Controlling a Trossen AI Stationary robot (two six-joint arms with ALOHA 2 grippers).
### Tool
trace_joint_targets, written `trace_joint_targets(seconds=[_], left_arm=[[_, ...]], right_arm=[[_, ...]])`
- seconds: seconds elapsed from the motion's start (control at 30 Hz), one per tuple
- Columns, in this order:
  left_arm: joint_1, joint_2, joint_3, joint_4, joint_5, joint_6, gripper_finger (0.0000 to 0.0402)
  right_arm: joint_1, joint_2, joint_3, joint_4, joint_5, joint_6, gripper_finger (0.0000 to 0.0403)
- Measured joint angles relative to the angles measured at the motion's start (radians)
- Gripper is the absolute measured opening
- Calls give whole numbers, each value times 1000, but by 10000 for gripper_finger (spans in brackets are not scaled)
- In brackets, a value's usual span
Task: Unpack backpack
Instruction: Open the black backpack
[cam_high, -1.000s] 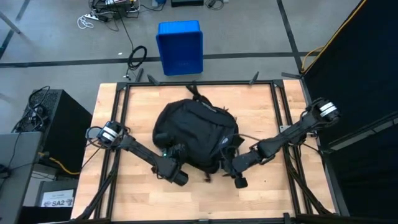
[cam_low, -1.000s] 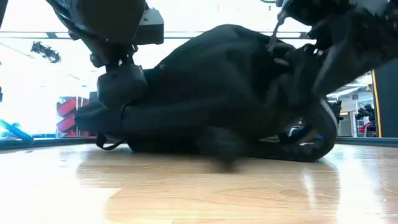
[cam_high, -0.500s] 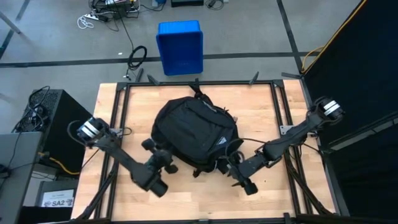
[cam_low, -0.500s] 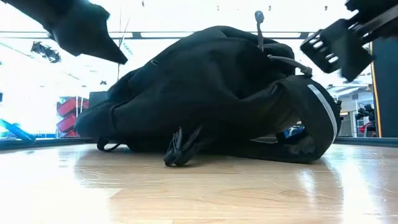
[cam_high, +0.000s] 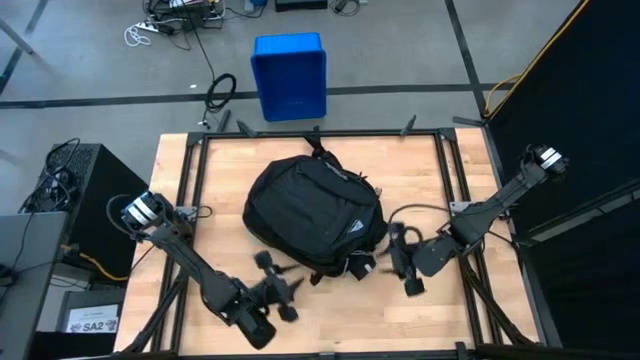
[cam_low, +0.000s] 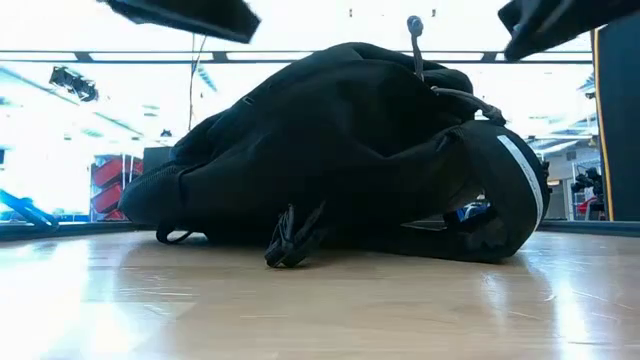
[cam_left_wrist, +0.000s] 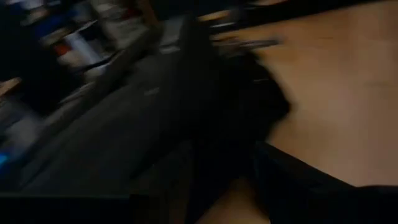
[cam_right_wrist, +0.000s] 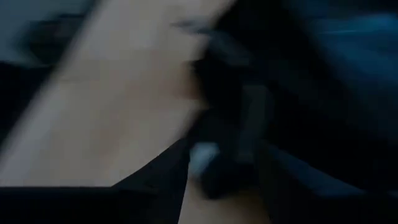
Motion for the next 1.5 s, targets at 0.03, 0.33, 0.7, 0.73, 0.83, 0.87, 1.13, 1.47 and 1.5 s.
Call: trace_joint_targets(seconds=[0.03, 0.33, 0.7, 0.73, 0.83, 0.87, 1.13, 1.47, 1.5], left_arm=[[8, 9, 0, 47, 29, 47, 142], [96, 51, 1, -334, 124, -233, 142], [168, 57, -58, -508, 125, -379, 142], [172, 57, -65, -518, 125, -381, 142], [188, 56, -79, -566, 114, -386, 142], [192, 56, -81, -591, 109, -394, 142], [122, -16, -56, -791, 71, -572, 142], [7, -52, -32, -419, 39, -396, 142], [5, -50, -32, -370, 42, -354, 142]], right_arm=[[-3, -13, 0, -35, 61, 6, 145], [-135, 24, -25, -223, 168, 130, 112], [-155, 269, -88, 138, -77, 58, 79], [-148, 286, -88, 196, -104, 34, 77], [-128, 319, -88, 326, -174, -30, 72], [-121, 321, -87, 345, -190, -46, 70], [-103, 220, -86, 223, -182, 14, 61], [-66, 134, -86, 330, -146, 23, 64], [-63, 137, -86, 357, -146, 18, 64]])
